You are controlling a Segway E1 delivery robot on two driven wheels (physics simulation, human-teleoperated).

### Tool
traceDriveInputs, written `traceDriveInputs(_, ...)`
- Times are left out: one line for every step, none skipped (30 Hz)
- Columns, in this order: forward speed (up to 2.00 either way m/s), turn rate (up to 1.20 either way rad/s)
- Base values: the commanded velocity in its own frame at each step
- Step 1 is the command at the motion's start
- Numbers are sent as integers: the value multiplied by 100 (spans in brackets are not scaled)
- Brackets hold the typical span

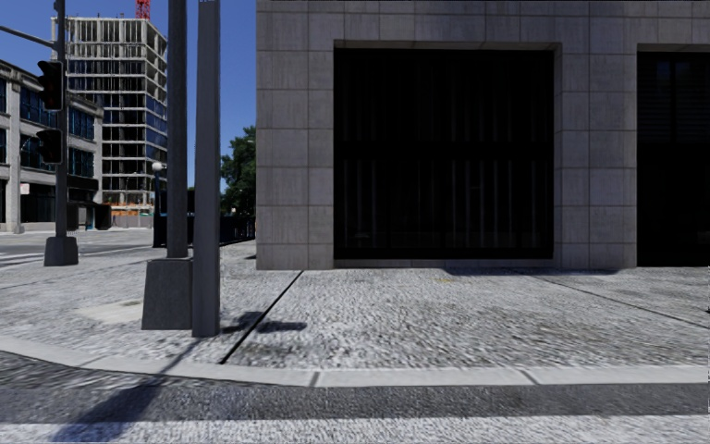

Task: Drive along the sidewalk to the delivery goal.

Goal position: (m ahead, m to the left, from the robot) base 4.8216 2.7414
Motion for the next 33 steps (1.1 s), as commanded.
traceDriveInputs(200, 0)
traceDriveInputs(200, 0)
traceDriveInputs(200, 0)
traceDriveInputs(200, 0)
traceDriveInputs(200, 0)
traceDriveInputs(200, 0)
traceDriveInputs(200, 0)
traceDriveInputs(191, 0)
traceDriveInputs(171, 0)
traceDriveInputs(171, 0)
traceDriveInputs(151, 0)
traceDriveInputs(140, 0)
traceDriveInputs(140, 0)
traceDriveInputs(137, 0)
traceDriveInputs(136, 0)
traceDriveInputs(136, 0)
traceDriveInputs(136, 0)
traceDriveInputs(136, 0)
traceDriveInputs(136, 4)
traceDriveInputs(136, 8)
traceDriveInputs(136, 8)
traceDriveInputs(136, 11)
traceDriveInputs(136, 15)
traceDriveInputs(136, 15)
traceDriveInputs(135, 18)
traceDriveInputs(135, 21)
traceDriveInputs(135, 25)
traceDriveInputs(135, 25)
traceDriveInputs(135, 27)
traceDriveInputs(135, 27)
traceDriveInputs(135, 27)
traceDriveInputs(135, 27)
traceDriveInputs(135, 27)
